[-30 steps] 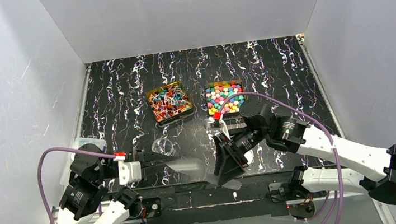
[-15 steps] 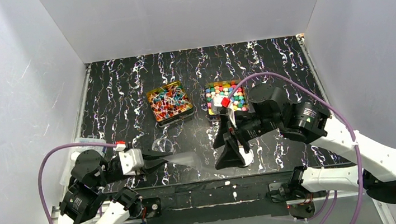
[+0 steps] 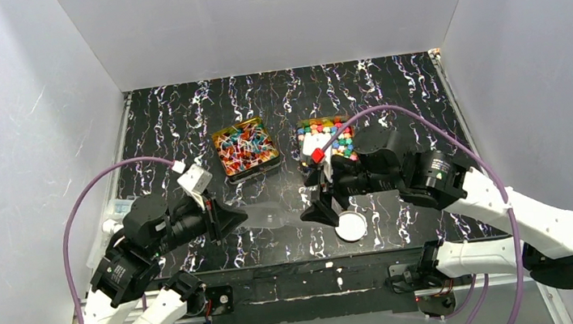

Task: Pack the candies
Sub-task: Pick up the spatula from the center of the board.

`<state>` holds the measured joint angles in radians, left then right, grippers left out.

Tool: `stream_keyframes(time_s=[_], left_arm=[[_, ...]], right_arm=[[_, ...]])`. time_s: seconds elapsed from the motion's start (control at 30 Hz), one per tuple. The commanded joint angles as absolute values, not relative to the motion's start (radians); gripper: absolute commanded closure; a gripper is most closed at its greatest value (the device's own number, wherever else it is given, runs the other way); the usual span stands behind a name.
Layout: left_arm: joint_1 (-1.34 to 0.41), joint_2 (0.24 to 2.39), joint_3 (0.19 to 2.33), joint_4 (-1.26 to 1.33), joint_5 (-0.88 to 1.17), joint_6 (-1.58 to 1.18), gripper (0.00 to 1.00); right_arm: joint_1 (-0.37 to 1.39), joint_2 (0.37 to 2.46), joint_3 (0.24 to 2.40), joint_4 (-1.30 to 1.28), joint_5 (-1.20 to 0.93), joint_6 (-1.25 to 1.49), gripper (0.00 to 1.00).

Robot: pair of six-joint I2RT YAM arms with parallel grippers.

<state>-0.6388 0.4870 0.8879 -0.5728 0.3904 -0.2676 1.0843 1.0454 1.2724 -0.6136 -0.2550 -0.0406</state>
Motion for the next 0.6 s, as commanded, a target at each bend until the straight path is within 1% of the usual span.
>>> stream_keyframes(time_s=[0.0,0.1,0.23,0.3,0.37,0.43,0.57], left_arm=[[-0.641,0.48,0.908,-0.638,0.288,-0.52,1.0],[-0.64,0.475,0.9,-0.675,0.245,-0.632,1.0],[-0.64,0.473,0.874,-0.687,0.26,-0.769,1.0],[-0.641,0.474,0.864,-0.689,0.274,-0.815,1.0],[-0.64,0.471,0.855,-0.691,0.286,-0.85,1.0],[-0.64,0.474,0.853,-0.698,0.314,-0.886,1.0],[-0.641,0.483,0.857,-0.712,0.349,-0.91,1.0]], right_arm=[[1.135,0.996,1.209,-0.463,-0.171,-0.16,0.15],[1.174,0.959,1.144,-0.406,-0.155,-0.224,0.15],[1.255,0.909,1.043,-0.305,-0.089,-0.326,0.14],[1.305,0.91,1.019,-0.287,-0.012,-0.37,0.15],[1.365,0.924,1.008,-0.278,0.111,-0.419,0.15],[1.471,0.953,0.996,-0.259,0.249,-0.494,0.15],[1.564,0.986,0.976,-0.229,0.403,-0.569,0.17]])
